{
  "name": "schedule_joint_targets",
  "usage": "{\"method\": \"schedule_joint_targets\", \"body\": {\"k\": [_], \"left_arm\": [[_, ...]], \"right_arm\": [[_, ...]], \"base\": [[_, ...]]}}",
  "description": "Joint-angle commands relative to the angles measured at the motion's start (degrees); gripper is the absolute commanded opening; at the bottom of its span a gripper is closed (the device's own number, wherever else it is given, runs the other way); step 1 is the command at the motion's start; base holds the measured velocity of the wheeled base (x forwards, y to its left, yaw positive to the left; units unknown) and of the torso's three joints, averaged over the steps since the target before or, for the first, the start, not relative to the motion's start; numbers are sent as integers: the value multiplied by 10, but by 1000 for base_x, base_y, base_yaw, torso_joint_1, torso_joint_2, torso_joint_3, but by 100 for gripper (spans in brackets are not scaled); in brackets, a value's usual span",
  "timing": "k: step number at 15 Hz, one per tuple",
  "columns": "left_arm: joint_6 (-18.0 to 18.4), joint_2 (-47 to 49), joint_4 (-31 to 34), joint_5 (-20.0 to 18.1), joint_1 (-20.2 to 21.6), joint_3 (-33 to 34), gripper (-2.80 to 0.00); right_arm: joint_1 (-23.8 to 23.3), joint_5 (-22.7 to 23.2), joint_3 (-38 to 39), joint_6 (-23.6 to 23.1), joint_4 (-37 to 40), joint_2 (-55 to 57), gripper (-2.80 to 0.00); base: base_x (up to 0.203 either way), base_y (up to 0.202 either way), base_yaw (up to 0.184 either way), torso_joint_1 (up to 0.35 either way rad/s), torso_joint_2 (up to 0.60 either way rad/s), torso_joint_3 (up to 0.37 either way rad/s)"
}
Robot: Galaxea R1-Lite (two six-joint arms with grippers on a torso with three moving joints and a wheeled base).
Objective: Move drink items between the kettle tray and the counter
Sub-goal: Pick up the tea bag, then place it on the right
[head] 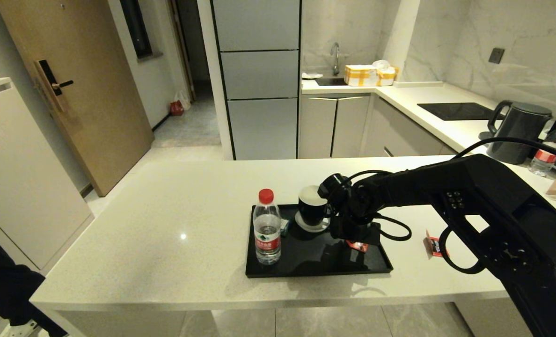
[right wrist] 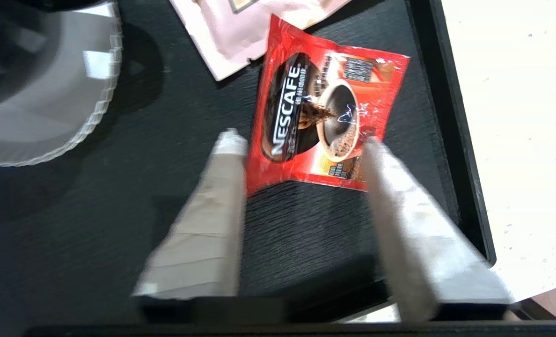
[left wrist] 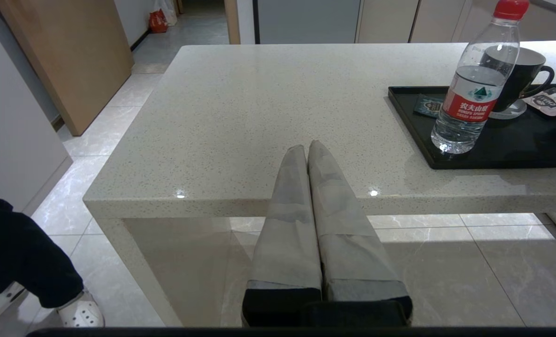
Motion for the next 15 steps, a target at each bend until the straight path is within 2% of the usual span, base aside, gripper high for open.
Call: {"method": "schedule_joint_targets", "body": {"k": [1, 7, 10, 12, 15], "left_arm": [[0, -1, 0, 0, 0, 7, -280], [0, -1, 0, -1, 0, 7, -280], [0, -1, 0, 0, 0, 7, -280], [0, -1, 0, 0, 0, 7, -280], [0, -1, 0, 0, 0, 7, -280]], "right_arm": [[0, -2, 1, 3, 1, 2, -280], [-1, -2, 3, 6, 2, -1, -280], [-7, 3, 8, 7, 5, -48, -280], [-27, 6, 30, 6, 3, -98, -280], [-94, 17, 65, 2, 4, -133, -280]], "base": [[0, 0, 0, 0, 0, 0], [0, 0, 0, 0, 0, 0], [0, 0, 0, 0, 0, 0], [0, 0, 0, 0, 0, 0], [0, 0, 0, 0, 0, 0]]}}
